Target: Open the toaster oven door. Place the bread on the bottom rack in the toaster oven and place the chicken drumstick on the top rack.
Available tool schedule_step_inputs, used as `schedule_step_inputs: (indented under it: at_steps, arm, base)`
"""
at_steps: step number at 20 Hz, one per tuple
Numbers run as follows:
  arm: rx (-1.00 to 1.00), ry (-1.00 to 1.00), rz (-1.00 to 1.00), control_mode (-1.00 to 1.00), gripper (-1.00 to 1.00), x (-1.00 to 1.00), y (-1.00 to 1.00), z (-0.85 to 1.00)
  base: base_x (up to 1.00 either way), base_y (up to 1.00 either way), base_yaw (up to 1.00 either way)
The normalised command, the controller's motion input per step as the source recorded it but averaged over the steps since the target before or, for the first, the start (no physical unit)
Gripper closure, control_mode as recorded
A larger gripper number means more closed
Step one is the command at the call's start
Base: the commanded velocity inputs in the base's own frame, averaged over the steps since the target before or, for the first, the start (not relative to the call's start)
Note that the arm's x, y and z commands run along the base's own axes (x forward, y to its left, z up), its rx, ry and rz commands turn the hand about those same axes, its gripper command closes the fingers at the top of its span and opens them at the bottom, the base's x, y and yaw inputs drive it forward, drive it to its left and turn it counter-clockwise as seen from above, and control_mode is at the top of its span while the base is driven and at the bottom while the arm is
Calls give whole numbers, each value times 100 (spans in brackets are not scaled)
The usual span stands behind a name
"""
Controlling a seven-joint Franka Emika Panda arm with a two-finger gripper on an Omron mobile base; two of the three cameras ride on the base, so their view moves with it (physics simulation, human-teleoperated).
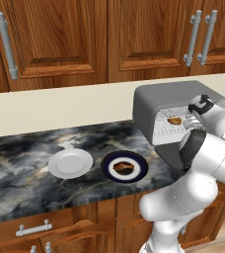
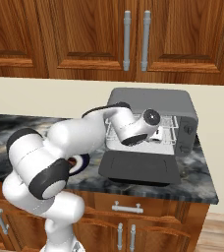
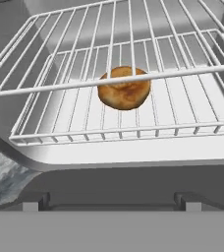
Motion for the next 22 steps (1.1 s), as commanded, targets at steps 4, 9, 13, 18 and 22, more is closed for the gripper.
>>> schedule_step_inputs:
  at_steps: [4,9,13,18,22]
  arm:
    - [26,14,-9,-100,-100,-17,0,30]
    - [16,0,0,-100,-100,-19,-6,19]
    - [8,-2,0,-100,-100,-19,-2,11]
    - [7,-23,0,-100,-100,-27,-6,2]
    - [7,-12,0,-100,-100,-6,0,3]
  base:
    - [0,0,0]
    - [0,0,0]
    - [0,0,0]
    - [0,0,0]
    - [0,0,0]
